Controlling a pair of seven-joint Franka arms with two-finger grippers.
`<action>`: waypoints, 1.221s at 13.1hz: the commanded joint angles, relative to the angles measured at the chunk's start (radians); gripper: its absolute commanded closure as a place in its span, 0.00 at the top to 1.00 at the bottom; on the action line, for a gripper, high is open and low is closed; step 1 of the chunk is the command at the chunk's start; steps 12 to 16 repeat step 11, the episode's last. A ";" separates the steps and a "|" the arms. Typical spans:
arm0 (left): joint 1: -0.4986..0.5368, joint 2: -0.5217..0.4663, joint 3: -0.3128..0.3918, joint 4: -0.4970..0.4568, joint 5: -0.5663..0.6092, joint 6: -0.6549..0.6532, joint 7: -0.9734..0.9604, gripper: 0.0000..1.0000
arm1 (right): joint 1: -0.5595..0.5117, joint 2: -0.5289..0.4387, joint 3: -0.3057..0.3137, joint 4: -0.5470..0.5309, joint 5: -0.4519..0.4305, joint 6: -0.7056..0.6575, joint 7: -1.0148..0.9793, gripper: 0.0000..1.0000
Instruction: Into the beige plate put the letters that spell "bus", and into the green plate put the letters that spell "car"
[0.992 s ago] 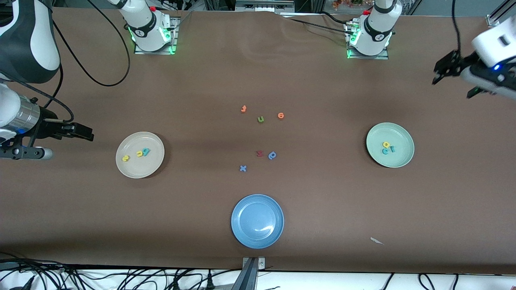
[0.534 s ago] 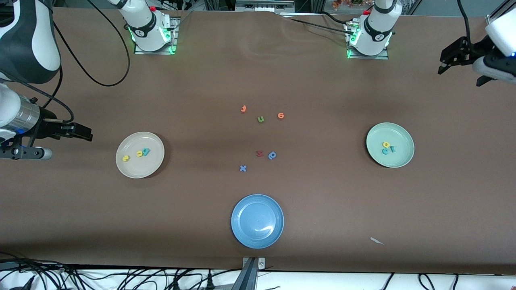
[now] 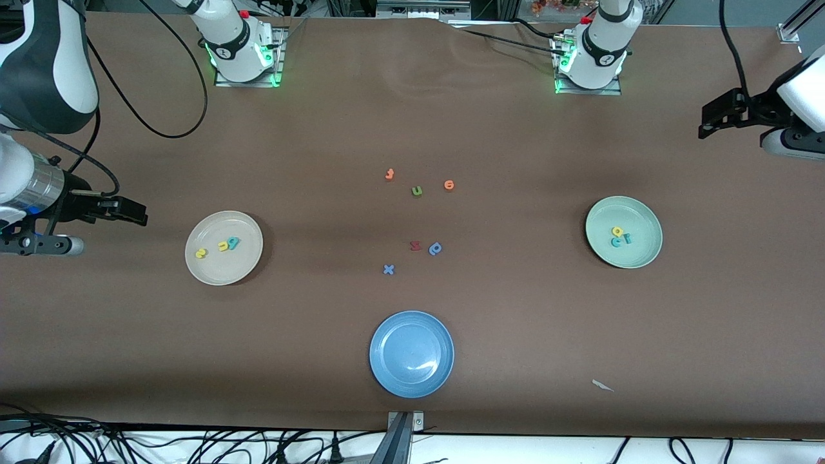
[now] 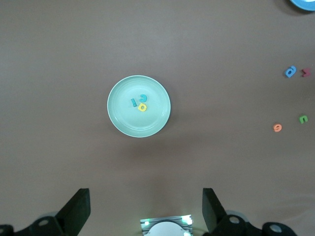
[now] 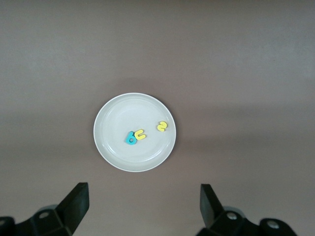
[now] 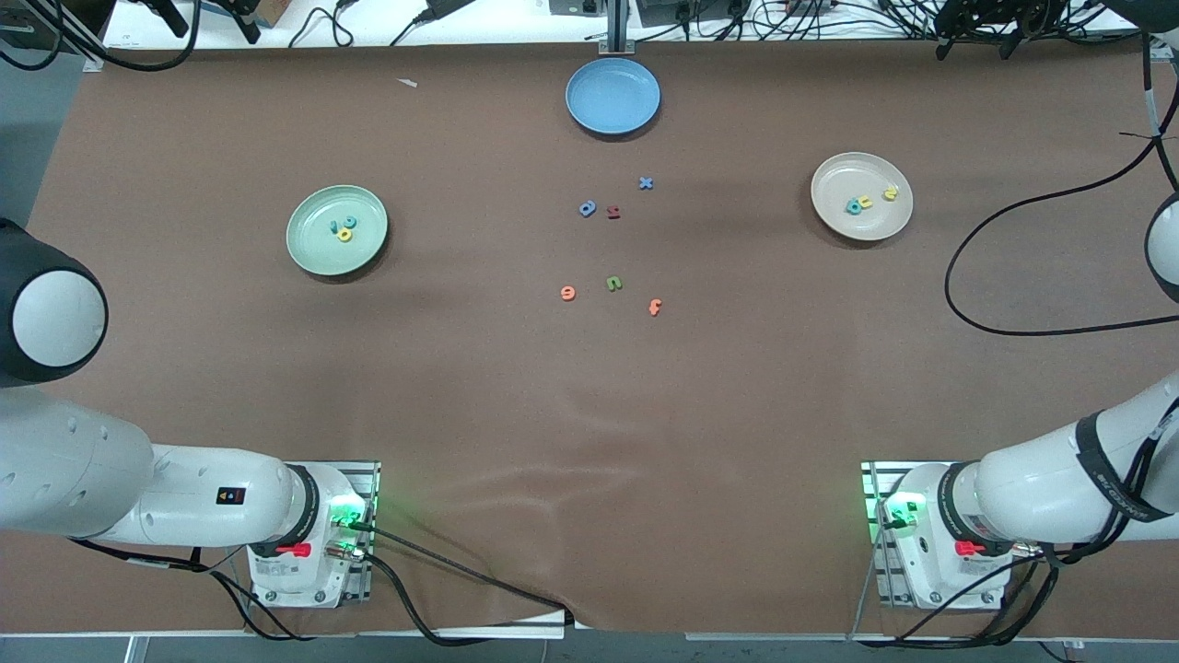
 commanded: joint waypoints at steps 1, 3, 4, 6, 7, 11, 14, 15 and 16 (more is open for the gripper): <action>-0.008 -0.016 -0.005 -0.014 0.019 -0.010 -0.043 1.00 | -0.003 -0.017 0.008 -0.016 -0.007 0.011 0.004 1.00; -0.014 -0.061 -0.004 -0.088 0.020 0.037 -0.043 1.00 | -0.004 -0.017 0.006 -0.016 -0.004 0.011 -0.008 1.00; -0.013 -0.067 -0.002 -0.102 0.019 0.040 -0.043 1.00 | -0.004 -0.017 0.006 -0.016 -0.004 0.011 -0.011 1.00; -0.003 -0.065 -0.002 -0.104 0.019 0.039 -0.040 1.00 | -0.003 -0.017 0.006 -0.014 -0.003 0.003 -0.006 1.00; -0.002 -0.065 -0.002 -0.107 0.019 0.039 -0.038 1.00 | -0.003 -0.019 0.006 -0.014 -0.001 0.003 0.000 1.00; -0.002 -0.058 -0.002 -0.104 0.019 0.028 -0.040 1.00 | -0.004 -0.017 0.006 -0.008 -0.001 0.009 -0.002 1.00; -0.002 -0.058 -0.002 -0.104 0.019 0.028 -0.040 1.00 | -0.004 -0.017 0.006 -0.008 -0.001 0.009 -0.002 1.00; -0.002 -0.058 -0.002 -0.104 0.019 0.028 -0.040 1.00 | -0.004 -0.017 0.006 -0.008 -0.001 0.009 -0.002 1.00; -0.002 -0.058 -0.002 -0.104 0.019 0.028 -0.040 1.00 | -0.004 -0.017 0.006 -0.008 -0.001 0.009 -0.002 1.00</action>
